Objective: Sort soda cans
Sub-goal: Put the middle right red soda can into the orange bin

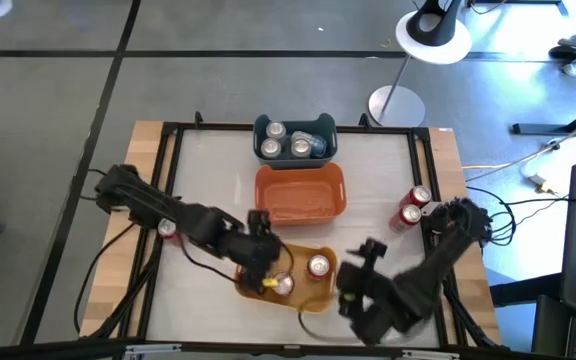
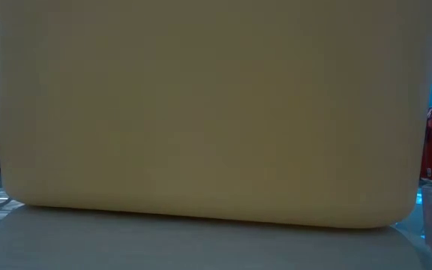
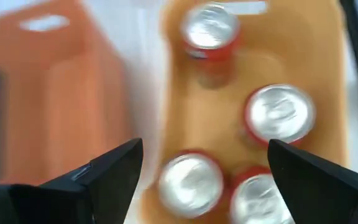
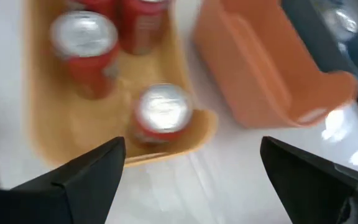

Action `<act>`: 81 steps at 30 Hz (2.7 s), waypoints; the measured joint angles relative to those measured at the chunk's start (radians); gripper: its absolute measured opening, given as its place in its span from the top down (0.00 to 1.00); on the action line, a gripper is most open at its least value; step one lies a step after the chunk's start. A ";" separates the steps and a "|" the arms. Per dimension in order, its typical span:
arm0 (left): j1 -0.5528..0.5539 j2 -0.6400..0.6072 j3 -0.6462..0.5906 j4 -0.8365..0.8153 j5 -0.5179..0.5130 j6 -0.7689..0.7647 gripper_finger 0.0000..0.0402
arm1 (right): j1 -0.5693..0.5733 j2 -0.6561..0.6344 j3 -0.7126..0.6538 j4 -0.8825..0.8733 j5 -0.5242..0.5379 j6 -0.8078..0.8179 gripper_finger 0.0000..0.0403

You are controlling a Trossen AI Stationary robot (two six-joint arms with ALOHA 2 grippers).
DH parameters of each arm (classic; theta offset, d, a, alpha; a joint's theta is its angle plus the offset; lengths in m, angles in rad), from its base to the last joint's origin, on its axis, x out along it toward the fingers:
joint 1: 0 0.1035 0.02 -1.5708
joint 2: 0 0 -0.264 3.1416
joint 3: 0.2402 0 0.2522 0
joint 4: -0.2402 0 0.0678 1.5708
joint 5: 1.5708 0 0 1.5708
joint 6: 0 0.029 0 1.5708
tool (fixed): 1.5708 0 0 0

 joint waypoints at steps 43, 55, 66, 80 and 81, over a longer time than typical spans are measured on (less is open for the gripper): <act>0.114 -0.617 -0.743 0.551 -0.293 0.040 0.18 | -0.727 -0.790 -0.860 -0.001 -0.674 -0.055 0.08; 0.170 -0.593 -0.743 0.553 -0.290 0.053 0.18 | -0.727 -0.786 -0.958 0.000 -0.664 0.018 0.08; 0.185 -0.569 -0.743 0.550 -0.290 0.053 0.18 | -0.727 -0.786 -1.043 0.043 -0.610 0.069 0.08; 0.184 -0.563 -0.743 0.553 -0.290 0.050 0.18 | -0.727 -0.786 -1.187 0.199 -0.671 0.066 0.08; 0.184 -0.563 -0.743 0.553 -0.290 0.050 0.18 | -0.727 -0.786 -1.192 0.216 -0.674 0.064 0.08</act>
